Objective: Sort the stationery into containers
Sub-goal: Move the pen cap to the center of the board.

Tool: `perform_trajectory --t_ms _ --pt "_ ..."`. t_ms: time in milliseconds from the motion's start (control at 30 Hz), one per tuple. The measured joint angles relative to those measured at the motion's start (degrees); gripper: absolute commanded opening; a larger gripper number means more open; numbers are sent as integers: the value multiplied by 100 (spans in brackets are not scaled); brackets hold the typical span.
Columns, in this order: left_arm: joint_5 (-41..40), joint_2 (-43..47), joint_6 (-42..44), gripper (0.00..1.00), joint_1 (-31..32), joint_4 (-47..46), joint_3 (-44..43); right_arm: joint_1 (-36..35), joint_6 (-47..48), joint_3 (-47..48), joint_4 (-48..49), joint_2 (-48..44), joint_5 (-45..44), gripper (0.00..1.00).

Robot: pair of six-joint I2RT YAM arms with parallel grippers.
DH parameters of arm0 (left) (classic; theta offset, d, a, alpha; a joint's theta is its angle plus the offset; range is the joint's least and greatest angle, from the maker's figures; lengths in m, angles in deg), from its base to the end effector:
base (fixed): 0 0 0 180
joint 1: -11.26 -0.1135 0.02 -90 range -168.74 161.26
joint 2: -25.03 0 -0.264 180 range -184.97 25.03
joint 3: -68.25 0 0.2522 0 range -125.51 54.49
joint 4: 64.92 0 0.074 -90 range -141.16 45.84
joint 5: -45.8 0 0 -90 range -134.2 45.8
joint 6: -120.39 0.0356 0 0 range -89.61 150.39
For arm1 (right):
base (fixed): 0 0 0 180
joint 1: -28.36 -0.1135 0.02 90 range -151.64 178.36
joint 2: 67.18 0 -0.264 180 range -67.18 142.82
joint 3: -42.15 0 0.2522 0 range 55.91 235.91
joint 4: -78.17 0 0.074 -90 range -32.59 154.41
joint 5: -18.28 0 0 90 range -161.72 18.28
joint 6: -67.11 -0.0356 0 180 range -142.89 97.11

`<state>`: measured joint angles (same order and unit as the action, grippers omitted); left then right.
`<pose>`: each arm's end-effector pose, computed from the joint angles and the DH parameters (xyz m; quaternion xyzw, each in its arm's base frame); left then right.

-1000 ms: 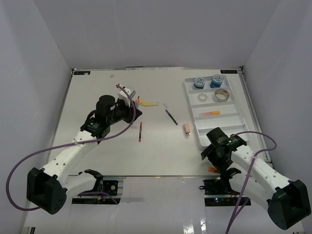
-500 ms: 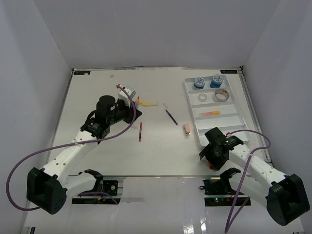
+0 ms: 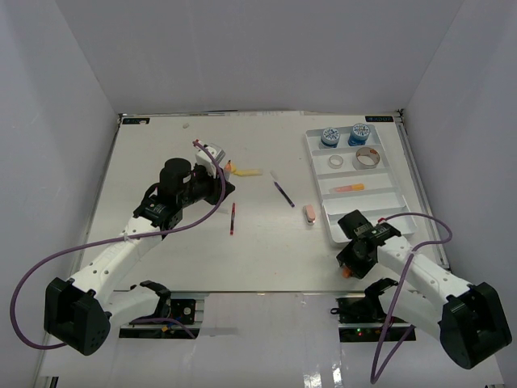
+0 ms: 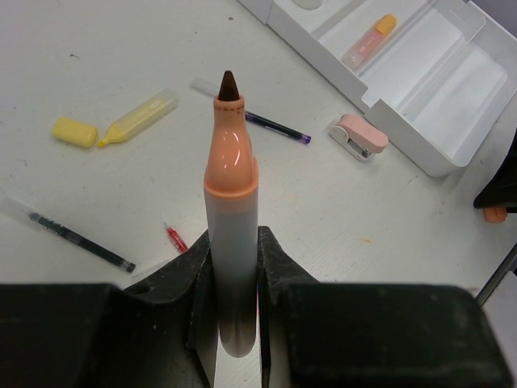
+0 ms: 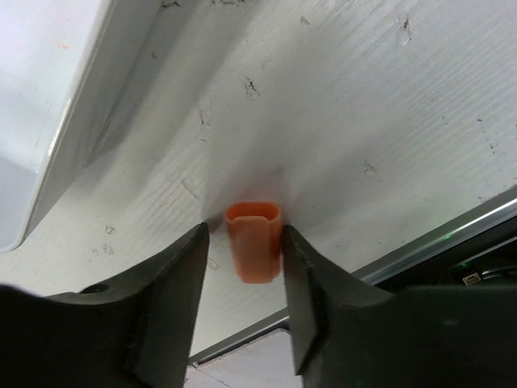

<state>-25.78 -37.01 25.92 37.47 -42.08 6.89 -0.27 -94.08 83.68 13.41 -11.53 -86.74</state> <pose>0.2168 -0.1193 0.3007 0.2419 0.7942 -0.2722 0.4864 0.1243 0.0573 0.1636 0.3699 0.9149 -0.0103 0.1614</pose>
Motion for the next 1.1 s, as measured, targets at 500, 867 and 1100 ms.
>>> perform_trajectory --t_ms 500,867,1100 --pt "-81 0 61 0 0 4 11 -463 1102 717 72 186 170 8" --pt "-651 0 4 0 -214 129 11 -2116 4806 2970 1084 2424 680 11" --pt "-1858 -4 -223 0 -343 356 37 -2492 7396 4065 1589 3834 1309 12"
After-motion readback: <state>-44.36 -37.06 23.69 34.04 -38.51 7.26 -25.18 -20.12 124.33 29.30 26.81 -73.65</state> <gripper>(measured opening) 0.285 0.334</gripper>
